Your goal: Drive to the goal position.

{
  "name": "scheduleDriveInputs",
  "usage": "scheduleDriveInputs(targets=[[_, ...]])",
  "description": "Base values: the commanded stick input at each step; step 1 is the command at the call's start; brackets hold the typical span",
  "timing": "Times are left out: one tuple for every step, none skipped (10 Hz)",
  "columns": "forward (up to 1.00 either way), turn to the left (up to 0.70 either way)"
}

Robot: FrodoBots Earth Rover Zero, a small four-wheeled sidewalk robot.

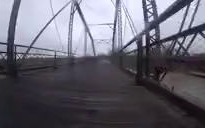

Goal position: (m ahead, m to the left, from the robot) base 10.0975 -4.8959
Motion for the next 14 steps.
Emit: scheduleDriveInputs(targets=[[1.0, 0.03], [1.0, 0.02], [1.0, 0.03], [1.0, 0.03], [1.0, 0.03], [1.0, 0.03], [1.0, 0.03], [1.0, 0.03], [1.0, 0.03], [1.0, 0.03], [1.0, 0.03], [1.0, 0.03], [1.0, 0.03], [1.0, 0.03]])
